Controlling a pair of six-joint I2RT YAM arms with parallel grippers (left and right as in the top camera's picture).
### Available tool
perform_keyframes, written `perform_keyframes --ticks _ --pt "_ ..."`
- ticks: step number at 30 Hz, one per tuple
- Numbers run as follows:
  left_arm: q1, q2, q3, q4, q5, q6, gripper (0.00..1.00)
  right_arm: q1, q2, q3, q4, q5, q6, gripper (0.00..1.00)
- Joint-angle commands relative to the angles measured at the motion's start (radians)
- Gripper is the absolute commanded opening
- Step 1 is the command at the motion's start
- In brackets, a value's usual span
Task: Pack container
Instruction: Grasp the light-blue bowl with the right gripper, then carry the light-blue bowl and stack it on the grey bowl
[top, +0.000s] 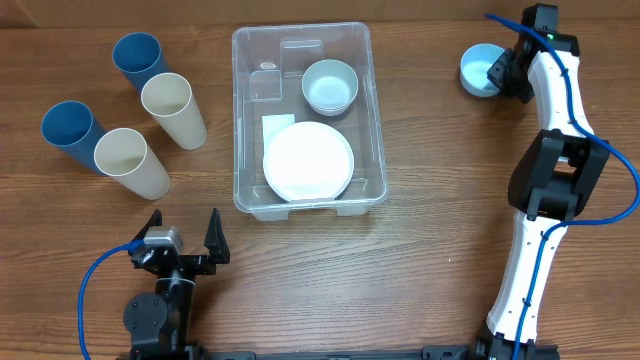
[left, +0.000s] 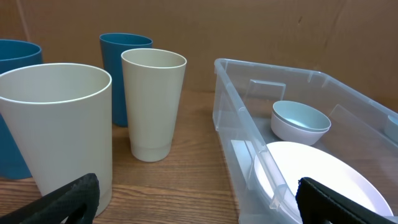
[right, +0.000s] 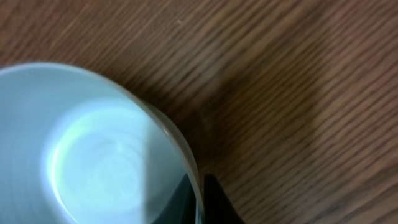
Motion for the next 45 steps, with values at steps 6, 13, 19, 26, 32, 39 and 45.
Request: perform_keyframes --ticks 6,13,19,26,32,39,45 --pt "0.010 -0.008 -0.003 -0.002 0.001 -0.009 1.00 0.013 -0.103 0.080 -0.119 -0.012 -0.002 0.04" --pt "0.010 -0.008 -0.003 -0.002 0.001 -0.009 1.00 0.141 -0.450 0.087 -0.126 -0.123 -0.059 0.04" --pt "0.010 -0.008 -0.003 -0.002 0.001 -0.009 1.00 0.433 -0.579 0.087 -0.147 -0.121 -0.136 0.05" --pt "0.010 -0.008 -0.003 -0.002 0.001 -0.009 1.00 0.685 -0.473 0.069 -0.142 0.050 -0.162 0.09" --pt "0.010 -0.008 -0.003 -0.002 0.001 -0.009 1.00 0.679 -0.340 0.069 -0.127 0.072 -0.161 0.09" --pt "0.010 -0.008 -0.003 -0.002 0.001 -0.009 1.00 0.629 -0.221 0.069 -0.087 0.116 -0.161 0.09" --pt "0.010 -0.008 -0.003 -0.002 0.001 -0.009 1.00 0.599 -0.216 0.069 -0.069 0.114 -0.186 0.55"
